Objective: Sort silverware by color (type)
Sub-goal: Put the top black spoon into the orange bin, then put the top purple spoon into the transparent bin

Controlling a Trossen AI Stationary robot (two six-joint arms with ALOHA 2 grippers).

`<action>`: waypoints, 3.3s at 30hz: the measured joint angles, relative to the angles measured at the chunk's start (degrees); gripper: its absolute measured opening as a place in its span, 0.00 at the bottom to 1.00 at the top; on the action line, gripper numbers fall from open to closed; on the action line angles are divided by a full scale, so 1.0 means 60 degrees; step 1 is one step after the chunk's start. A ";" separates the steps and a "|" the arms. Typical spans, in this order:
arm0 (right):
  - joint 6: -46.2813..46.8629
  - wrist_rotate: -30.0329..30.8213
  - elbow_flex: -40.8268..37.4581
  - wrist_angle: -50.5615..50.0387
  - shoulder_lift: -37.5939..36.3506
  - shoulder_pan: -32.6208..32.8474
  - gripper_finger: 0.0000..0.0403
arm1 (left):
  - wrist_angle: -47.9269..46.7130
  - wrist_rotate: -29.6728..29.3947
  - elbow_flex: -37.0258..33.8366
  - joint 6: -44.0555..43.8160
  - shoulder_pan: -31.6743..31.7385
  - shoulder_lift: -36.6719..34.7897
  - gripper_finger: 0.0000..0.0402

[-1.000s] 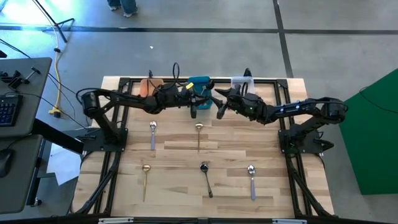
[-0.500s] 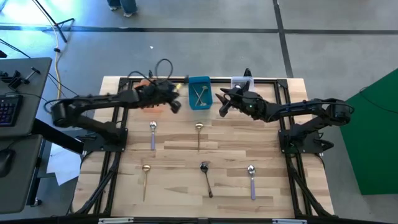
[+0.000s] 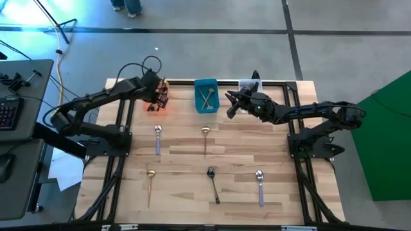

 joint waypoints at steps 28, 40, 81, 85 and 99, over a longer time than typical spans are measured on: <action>-0.0069 -0.0046 0.0000 0.0027 0.0000 0.0000 0.12 | 0.0218 -0.0045 -0.0007 0.0664 0.0691 0.2037 0.19; -0.0091 -0.0046 0.0000 0.0023 0.0004 0.0000 0.12 | 0.0220 -0.1508 -0.0007 0.0559 -0.0066 -0.0087 0.26; -0.0433 -0.0706 0.0000 0.0242 0.0007 -0.0914 0.12 | -0.2162 -0.1973 -0.2616 -1.2145 -0.9208 -0.1393 0.35; -0.0433 -0.0706 0.0000 0.0248 0.0007 -0.0918 0.12 | -0.1439 -0.2428 -0.3114 -1.2179 -0.8922 -0.1393 0.45; -0.0430 -0.0706 0.0000 0.0278 0.0007 -0.0918 0.12 | 0.2246 -0.2592 -0.4498 -1.0634 -0.7835 -0.1024 0.38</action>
